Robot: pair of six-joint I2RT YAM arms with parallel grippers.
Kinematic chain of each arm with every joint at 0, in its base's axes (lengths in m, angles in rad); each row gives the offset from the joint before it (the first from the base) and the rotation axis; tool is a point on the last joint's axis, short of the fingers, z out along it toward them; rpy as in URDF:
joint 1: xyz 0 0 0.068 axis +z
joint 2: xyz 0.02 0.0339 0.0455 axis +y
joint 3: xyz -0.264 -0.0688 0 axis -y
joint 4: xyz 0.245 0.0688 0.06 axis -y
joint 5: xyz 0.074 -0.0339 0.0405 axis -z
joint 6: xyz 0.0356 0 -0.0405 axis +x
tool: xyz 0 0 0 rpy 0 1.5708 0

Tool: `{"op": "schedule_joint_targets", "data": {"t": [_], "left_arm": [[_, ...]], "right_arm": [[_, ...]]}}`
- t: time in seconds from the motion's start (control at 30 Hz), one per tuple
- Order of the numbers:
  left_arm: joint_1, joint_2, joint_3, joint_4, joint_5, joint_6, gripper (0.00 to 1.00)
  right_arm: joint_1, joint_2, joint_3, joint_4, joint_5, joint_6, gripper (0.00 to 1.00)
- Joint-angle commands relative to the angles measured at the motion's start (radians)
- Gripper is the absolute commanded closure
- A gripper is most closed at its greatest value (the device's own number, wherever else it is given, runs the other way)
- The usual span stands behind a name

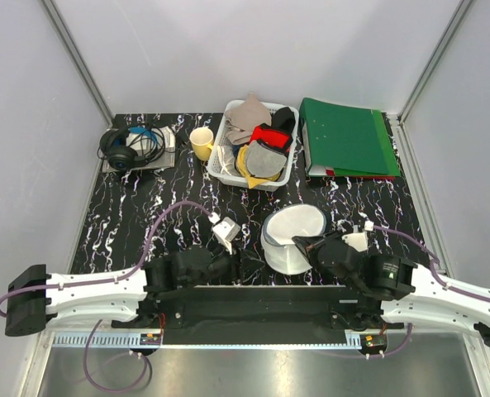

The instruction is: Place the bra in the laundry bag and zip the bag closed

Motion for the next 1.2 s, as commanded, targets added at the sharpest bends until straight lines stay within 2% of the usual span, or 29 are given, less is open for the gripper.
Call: {"op": "schedule_joint_targets", "data": {"t": [0.0, 0.03, 0.1, 0.27, 0.43, 0.57, 0.8, 0.9, 0.93, 1.17], "left_arm": [[-0.002, 0.052, 0.029, 0.195, -0.024, -0.022, 0.6], [-0.004, 0.078, 0.03, 0.209, -0.051, -0.027, 0.65], [-0.005, 0.096, 0.023, 0.273, -0.074, -0.028, 0.67], [-0.005, 0.161, 0.041, 0.336, -0.107, 0.002, 0.61], [-0.011, 0.22, 0.066, 0.374, -0.088, 0.016, 0.6], [-0.013, 0.257, 0.079, 0.407, -0.082, 0.035, 0.6], [-0.019, 0.319, 0.131, 0.414, -0.111, 0.098, 0.52], [-0.019, 0.354, 0.158, 0.404, -0.139, 0.11, 0.58], [-0.019, 0.36, 0.167, 0.393, -0.165, 0.113, 0.65], [-0.018, 0.38, 0.184, 0.365, -0.203, 0.121, 0.7]], "right_arm": [[-0.002, 0.036, 0.051, 0.057, 0.06, 0.086, 1.0], [-0.003, 0.044, 0.051, 0.057, 0.062, 0.118, 1.0], [-0.003, 0.063, 0.051, 0.061, 0.065, 0.14, 1.0], [-0.003, 0.077, 0.051, 0.062, 0.063, 0.187, 1.0], [-0.002, 0.086, 0.048, 0.067, 0.069, 0.236, 1.0], [-0.003, 0.1, 0.066, 0.074, 0.078, 0.241, 1.0], [-0.003, 0.107, 0.07, 0.091, 0.077, 0.244, 1.0], [-0.002, 0.109, 0.07, 0.102, 0.072, 0.246, 1.0], [-0.003, 0.11, 0.07, 0.102, 0.071, 0.247, 1.0], [-0.002, 0.103, 0.065, 0.111, 0.063, 0.244, 1.0]]}}
